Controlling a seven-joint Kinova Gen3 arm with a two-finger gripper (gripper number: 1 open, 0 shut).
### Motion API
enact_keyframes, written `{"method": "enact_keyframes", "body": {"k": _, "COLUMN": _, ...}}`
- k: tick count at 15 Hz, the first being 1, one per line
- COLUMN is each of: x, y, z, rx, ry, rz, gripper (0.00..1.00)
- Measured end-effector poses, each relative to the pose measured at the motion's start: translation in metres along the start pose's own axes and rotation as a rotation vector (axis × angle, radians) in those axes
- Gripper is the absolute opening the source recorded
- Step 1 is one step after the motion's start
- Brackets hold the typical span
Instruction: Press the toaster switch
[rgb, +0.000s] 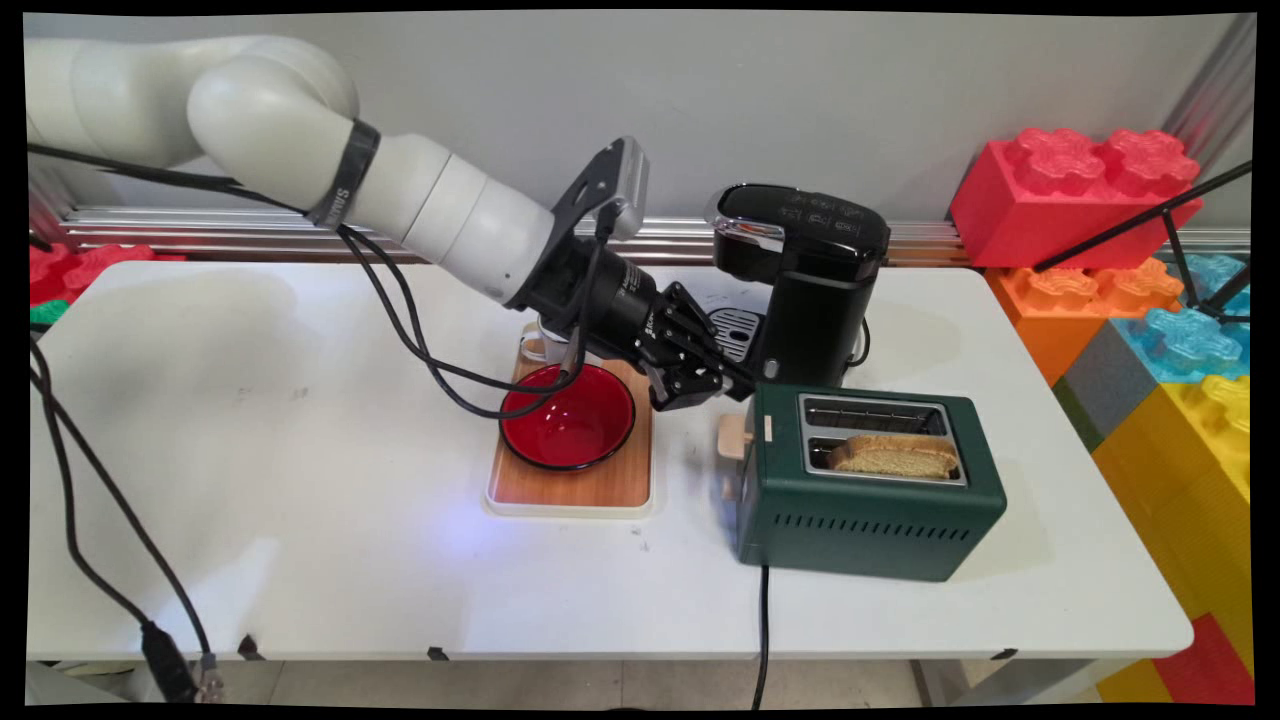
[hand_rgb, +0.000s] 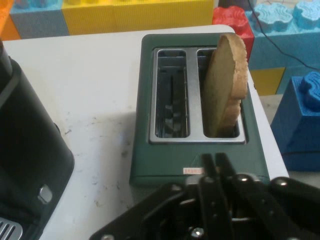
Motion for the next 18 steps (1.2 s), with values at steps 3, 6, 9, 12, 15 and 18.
{"method": "enact_keyframes", "body": {"k": 3, "x": -0.008, "y": -0.002, "z": 0.003, "rx": -0.004, "ry": 0.022, "rz": -0.008, "gripper": 0.00}}
{"method": "enact_keyframes", "body": {"k": 6, "x": -0.016, "y": -0.004, "z": 0.007, "rx": -0.011, "ry": 0.048, "rz": -0.020, "gripper": 0.00}}
{"method": "enact_keyframes", "body": {"k": 9, "x": -0.025, "y": -0.006, "z": 0.014, "rx": -0.021, "ry": 0.070, "rz": -0.030, "gripper": 0.00}}
{"method": "enact_keyframes", "body": {"k": 12, "x": -0.036, "y": -0.007, "z": 0.020, "rx": -0.031, "ry": 0.089, "rz": -0.037, "gripper": 0.00}}
{"method": "enact_keyframes", "body": {"k": 15, "x": -0.046, "y": -0.008, "z": 0.025, "rx": -0.039, "ry": 0.102, "rz": -0.039, "gripper": 0.00}}
{"method": "enact_keyframes", "body": {"k": 18, "x": -0.056, "y": -0.010, "z": 0.029, "rx": -0.043, "ry": 0.109, "rz": -0.038, "gripper": 0.00}}
